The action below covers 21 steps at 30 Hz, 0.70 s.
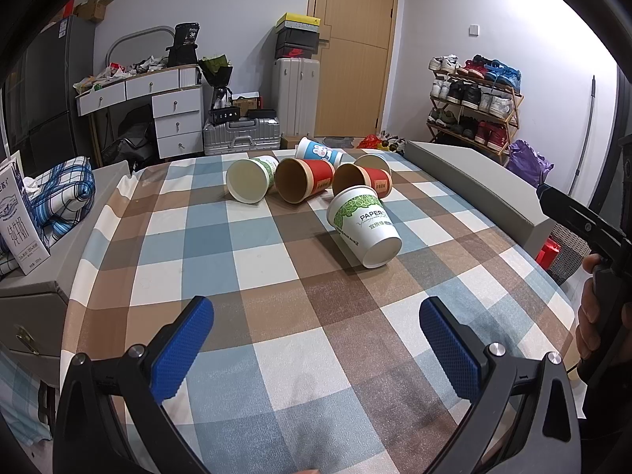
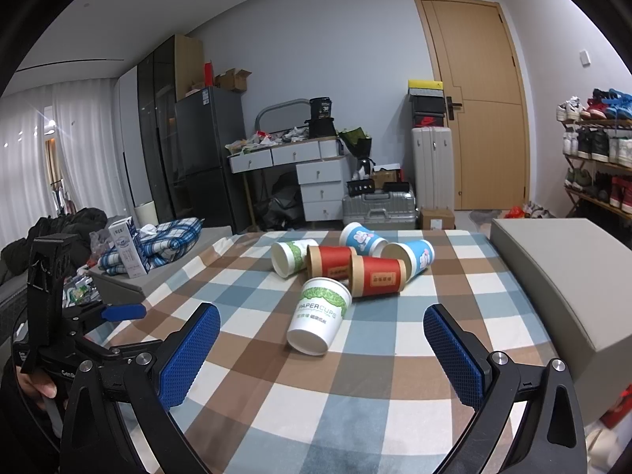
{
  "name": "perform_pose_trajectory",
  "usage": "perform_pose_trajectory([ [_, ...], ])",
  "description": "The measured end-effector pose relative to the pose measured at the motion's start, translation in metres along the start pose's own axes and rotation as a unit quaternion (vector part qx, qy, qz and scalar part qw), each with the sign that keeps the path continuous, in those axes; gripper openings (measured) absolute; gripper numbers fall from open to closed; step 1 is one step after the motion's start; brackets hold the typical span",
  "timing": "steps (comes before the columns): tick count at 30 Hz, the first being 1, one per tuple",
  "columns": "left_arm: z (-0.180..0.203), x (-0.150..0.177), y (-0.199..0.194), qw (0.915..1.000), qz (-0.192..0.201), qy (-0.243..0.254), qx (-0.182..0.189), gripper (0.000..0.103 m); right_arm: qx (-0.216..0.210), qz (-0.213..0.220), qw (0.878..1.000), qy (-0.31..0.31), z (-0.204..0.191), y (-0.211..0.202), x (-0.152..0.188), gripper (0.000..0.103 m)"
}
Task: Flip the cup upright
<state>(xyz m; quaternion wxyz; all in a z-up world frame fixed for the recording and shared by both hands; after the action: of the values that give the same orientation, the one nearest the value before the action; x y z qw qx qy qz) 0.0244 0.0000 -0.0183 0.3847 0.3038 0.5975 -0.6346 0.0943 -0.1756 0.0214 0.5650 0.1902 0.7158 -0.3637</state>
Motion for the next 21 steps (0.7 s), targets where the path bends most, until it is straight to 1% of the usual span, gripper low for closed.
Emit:
perform_pose_trajectory([
  [12,0.0036,0.0003,0.0000,1.0000,-0.001,0.002,-0.002,0.101,0.001,0.003,1.000,0.004,0.0015,-0.0014,-0.0016,0.103],
  [16,0.0016,0.0007,0.0009,1.0000,0.001,0.003,-0.002,0.101,0.004,0.002,1.000,0.005,0.0028,-0.0017,-0.0004,0.103],
  [21,0.0027,0.0010,0.0057,1.0000,-0.006,0.003,0.001,0.101,0.004,-0.005,1.000,0.012,0.0081,0.0018,0.0022,0.103],
])
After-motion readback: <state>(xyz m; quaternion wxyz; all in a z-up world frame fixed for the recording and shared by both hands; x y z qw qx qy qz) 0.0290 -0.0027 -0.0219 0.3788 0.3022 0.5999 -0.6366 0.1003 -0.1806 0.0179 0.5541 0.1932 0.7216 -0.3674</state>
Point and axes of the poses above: each gripper's, at about its wrist camera, not at the fingertips, and y roughly the way its jaws point, z to its right, x to its underside, the point moved 3 cm from there along y, roughly the way its jaws point, and after that the axes turned 5 degrees about z, right-handed, at the moved point
